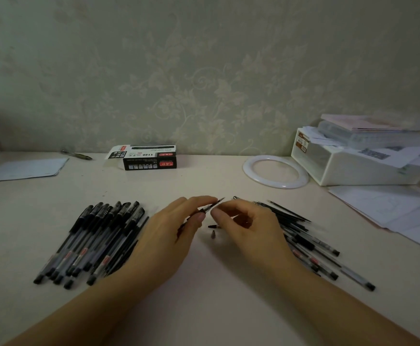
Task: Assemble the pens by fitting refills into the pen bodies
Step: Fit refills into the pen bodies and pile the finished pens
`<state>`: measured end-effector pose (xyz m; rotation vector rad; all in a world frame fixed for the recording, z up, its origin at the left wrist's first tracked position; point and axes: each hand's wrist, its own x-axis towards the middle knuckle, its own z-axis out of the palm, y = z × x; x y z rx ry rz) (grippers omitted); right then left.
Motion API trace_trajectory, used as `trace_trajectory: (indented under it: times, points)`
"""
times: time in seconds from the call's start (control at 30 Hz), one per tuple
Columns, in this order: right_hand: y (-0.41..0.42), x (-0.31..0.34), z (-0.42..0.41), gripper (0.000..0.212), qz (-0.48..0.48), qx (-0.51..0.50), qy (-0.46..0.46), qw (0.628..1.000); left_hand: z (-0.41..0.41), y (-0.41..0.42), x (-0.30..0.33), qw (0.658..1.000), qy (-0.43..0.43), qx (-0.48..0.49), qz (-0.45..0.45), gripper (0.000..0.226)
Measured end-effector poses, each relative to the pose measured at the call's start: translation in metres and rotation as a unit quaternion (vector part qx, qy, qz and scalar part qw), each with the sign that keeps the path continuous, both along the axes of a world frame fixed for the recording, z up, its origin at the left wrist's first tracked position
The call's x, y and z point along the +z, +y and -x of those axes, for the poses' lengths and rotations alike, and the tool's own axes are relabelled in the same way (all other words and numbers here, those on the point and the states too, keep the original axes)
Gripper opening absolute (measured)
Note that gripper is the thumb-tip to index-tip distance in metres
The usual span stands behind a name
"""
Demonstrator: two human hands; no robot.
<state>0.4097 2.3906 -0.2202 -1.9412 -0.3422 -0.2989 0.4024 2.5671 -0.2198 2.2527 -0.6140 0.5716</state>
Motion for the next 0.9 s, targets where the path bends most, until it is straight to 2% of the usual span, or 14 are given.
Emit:
trace_trajectory:
  times: [0.1, 0.3, 0.4, 0.5, 0.53, 0.6, 0.67, 0.7, 0.8, 0.9]
  points:
    - [0.003, 0.003, 0.005, 0.013, -0.108, 0.058, 0.084, 0.989, 0.001, -0.002, 0.001, 0.999, -0.004, -0.031, -0.002, 0.034]
    - [0.002, 0.003, 0.001, 0.015, -0.231, 0.048, 0.145, 0.961, 0.0, 0.0, -0.001, 1.0, -0.009, -0.023, -0.013, 0.036]
    - [-0.005, 0.012, -0.007, 0.017, -0.332, -0.004, 0.134, 0.934, -0.001, 0.001, -0.002, 1.0, 0.004, 0.008, -0.018, 0.033]
    - [-0.018, 0.022, -0.012, 0.016, -0.361, -0.081, 0.045, 0.928, -0.002, 0.003, -0.002, 0.999, 0.013, 0.028, -0.024, 0.03]
    - [-0.022, 0.025, -0.013, 0.016, -0.337, -0.106, 0.006, 0.935, -0.002, 0.004, -0.003, 0.999, 0.017, 0.035, -0.027, 0.029]
    - [-0.029, 0.028, -0.013, 0.015, -0.231, -0.142, -0.08, 0.959, -0.003, 0.005, -0.003, 0.998, 0.022, 0.048, -0.031, 0.027]
    - [-0.035, 0.029, -0.013, 0.014, -0.06, -0.167, -0.164, 0.97, -0.004, 0.005, -0.003, 0.998, 0.023, 0.056, -0.032, 0.026]
    - [-0.038, 0.027, -0.014, 0.014, 0.035, -0.182, -0.192, 0.964, -0.004, 0.006, -0.003, 0.998, 0.023, 0.059, -0.032, 0.026]
    - [-0.043, 0.017, -0.018, 0.017, 0.252, -0.211, -0.174, 0.928, -0.003, 0.005, -0.003, 0.997, 0.024, 0.061, -0.034, 0.025]
    - [-0.046, 0.009, -0.021, 0.021, 0.323, -0.207, -0.102, 0.918, -0.003, 0.005, -0.003, 0.997, 0.031, 0.064, -0.043, 0.025]
